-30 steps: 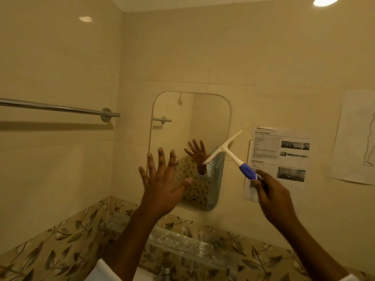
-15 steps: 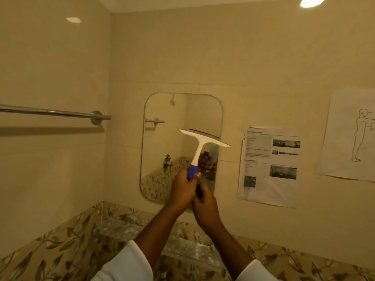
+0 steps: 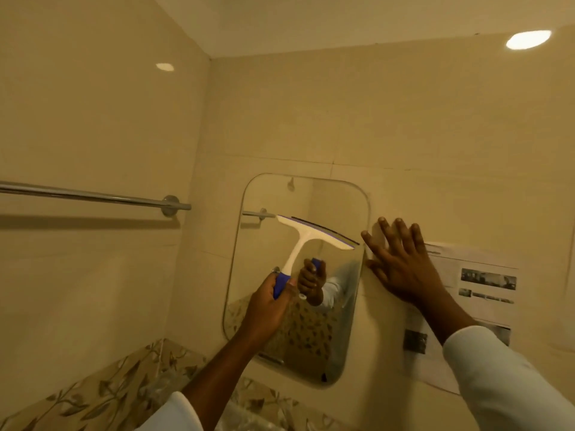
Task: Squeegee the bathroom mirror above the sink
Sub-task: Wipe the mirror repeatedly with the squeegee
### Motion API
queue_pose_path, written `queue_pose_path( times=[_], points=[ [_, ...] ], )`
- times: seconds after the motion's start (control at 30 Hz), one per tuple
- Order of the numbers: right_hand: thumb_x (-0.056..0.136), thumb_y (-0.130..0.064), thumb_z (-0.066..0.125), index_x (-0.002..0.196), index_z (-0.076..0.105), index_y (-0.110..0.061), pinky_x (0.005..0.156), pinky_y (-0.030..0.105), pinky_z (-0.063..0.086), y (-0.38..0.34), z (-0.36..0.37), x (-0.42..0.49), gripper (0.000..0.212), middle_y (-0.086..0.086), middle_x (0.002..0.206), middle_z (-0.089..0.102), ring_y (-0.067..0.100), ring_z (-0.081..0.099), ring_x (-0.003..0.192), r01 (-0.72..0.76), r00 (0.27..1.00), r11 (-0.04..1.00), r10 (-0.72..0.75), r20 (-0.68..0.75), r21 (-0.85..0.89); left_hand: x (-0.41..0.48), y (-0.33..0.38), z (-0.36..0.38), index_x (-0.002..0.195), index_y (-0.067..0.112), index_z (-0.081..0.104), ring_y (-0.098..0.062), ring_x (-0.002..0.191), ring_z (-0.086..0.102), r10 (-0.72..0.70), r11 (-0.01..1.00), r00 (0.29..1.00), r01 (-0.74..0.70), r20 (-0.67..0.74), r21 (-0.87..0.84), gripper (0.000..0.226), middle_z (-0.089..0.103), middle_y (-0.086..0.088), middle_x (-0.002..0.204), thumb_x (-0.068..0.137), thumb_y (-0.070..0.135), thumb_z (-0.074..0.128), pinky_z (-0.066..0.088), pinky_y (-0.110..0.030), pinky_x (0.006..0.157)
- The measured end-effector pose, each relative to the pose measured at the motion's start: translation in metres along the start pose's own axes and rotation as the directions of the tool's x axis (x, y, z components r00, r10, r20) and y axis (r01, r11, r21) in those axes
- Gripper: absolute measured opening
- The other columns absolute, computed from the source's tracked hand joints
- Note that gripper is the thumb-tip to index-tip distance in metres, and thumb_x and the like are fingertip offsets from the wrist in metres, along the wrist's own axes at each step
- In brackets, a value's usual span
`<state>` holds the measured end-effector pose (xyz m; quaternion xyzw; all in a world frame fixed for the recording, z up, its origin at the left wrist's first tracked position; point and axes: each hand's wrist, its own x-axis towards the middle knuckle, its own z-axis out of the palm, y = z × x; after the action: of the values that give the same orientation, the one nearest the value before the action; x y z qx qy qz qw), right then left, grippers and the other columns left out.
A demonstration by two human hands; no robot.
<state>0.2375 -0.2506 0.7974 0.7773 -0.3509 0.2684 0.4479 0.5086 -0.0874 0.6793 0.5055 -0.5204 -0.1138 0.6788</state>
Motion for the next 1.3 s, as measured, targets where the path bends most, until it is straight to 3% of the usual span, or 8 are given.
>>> queue_pose_path(
  times=[0.13, 0.23, 0.4, 0.67, 0.8, 0.97, 1.07, 1.3],
  points=[
    [0.104, -0.067, 0.026, 0.169, 0.012, -0.029, 0.128, 0.068, 0.008, 0.001, 0.016, 0.003, 0.077, 0.016, 0.176, 0.009, 0.044, 0.003, 0.162, 0.024, 0.992, 1.000, -0.026, -0.121, -0.020, 0.034, 0.015, -0.005, 0.093, 0.032, 0.058, -0.011, 0.058, 0.061, 0.131, 0.982, 0.991, -0.129, -0.009, 0.136, 0.027, 0.067, -0.008, 0.078, 0.098, 0.059, 0.056, 0.050, -0.024, 0.054],
    [0.105, -0.063, 0.028, 0.169, 0.010, -0.027, 0.129, 0.066, 0.008, 0.005, 0.022, 0.002, 0.076, 0.015, 0.176, 0.011, 0.043, 0.004, 0.162, 0.046, 0.981, 0.999, -0.044, -0.189, 0.005, 0.065, 0.036, -0.006, 0.085, 0.031, 0.055, -0.003, 0.052, 0.054, 0.227, 0.950, 0.972, -0.210, -0.052, 0.231, 0.031, 0.061, 0.010, 0.068, 0.099, 0.059, 0.054, 0.044, -0.018, 0.049],
    [0.106, -0.062, 0.029, 0.169, 0.012, -0.028, 0.129, 0.065, 0.007, 0.005, 0.028, 0.003, 0.074, 0.016, 0.176, 0.011, 0.043, 0.004, 0.162, 0.053, 0.970, 0.999, -0.053, -0.237, -0.007, 0.104, 0.062, 0.000, 0.087, 0.032, 0.053, 0.003, 0.059, 0.057, 0.324, 0.901, 0.945, -0.292, -0.051, 0.320, 0.053, 0.060, 0.022, 0.071, 0.085, 0.084, 0.041, 0.045, -0.010, 0.051],
    [0.106, -0.061, 0.033, 0.168, 0.019, -0.026, 0.129, 0.065, 0.010, 0.006, 0.031, 0.003, 0.072, 0.018, 0.175, 0.016, 0.044, 0.008, 0.162, 0.064, 0.954, 0.997, -0.071, -0.291, -0.032, 0.123, 0.038, 0.002, 0.093, 0.035, 0.051, -0.020, 0.059, 0.063, 0.392, 0.838, 0.920, -0.349, -0.017, 0.418, 0.057, 0.062, 0.000, 0.070, 0.085, 0.089, 0.035, 0.056, -0.046, 0.054],
    [0.107, -0.059, 0.034, 0.167, 0.022, -0.027, 0.129, 0.065, 0.011, 0.007, 0.031, 0.003, 0.070, 0.019, 0.174, 0.020, 0.045, 0.011, 0.161, 0.068, 0.953, 0.996, -0.081, -0.292, -0.054, 0.126, 0.033, -0.002, 0.096, 0.037, 0.050, -0.015, 0.059, 0.064, 0.408, 0.825, 0.912, -0.358, -0.024, 0.438, 0.057, 0.062, 0.003, 0.071, 0.084, 0.091, 0.035, 0.057, -0.037, 0.052],
    [0.108, -0.058, 0.034, 0.167, 0.026, -0.025, 0.128, 0.066, 0.013, 0.006, 0.030, 0.004, 0.068, 0.020, 0.172, 0.023, 0.048, 0.013, 0.160, 0.071, 0.950, 0.996, -0.086, -0.299, -0.063, 0.130, 0.027, -0.013, 0.098, 0.040, 0.050, -0.015, 0.059, 0.063, 0.393, 0.817, 0.919, -0.328, -0.041, 0.474, 0.051, 0.061, 0.005, 0.071, 0.087, 0.087, 0.036, 0.059, -0.042, 0.054],
    [0.107, -0.058, 0.035, 0.166, 0.028, -0.024, 0.128, 0.066, 0.013, 0.006, 0.028, 0.003, 0.068, 0.021, 0.172, 0.024, 0.048, 0.014, 0.160, 0.068, 0.951, 0.995, -0.085, -0.297, -0.068, 0.128, 0.025, -0.019, 0.098, 0.039, 0.049, -0.009, 0.060, 0.063, 0.395, 0.790, 0.918, -0.326, -0.025, 0.519, 0.052, 0.062, 0.012, 0.076, 0.088, 0.087, 0.034, 0.057, -0.034, 0.051],
    [0.106, -0.058, 0.038, 0.166, 0.029, -0.025, 0.128, 0.066, 0.013, 0.004, 0.024, 0.002, 0.069, 0.021, 0.172, 0.024, 0.048, 0.015, 0.159, 0.061, 0.949, 0.996, -0.077, -0.305, -0.062, 0.112, 0.018, -0.020, 0.100, 0.039, 0.045, 0.002, 0.061, 0.062, 0.392, 0.762, 0.920, -0.321, -0.006, 0.562, 0.050, 0.058, 0.006, 0.068, 0.089, 0.085, 0.029, 0.045, -0.015, 0.044]
  ],
)
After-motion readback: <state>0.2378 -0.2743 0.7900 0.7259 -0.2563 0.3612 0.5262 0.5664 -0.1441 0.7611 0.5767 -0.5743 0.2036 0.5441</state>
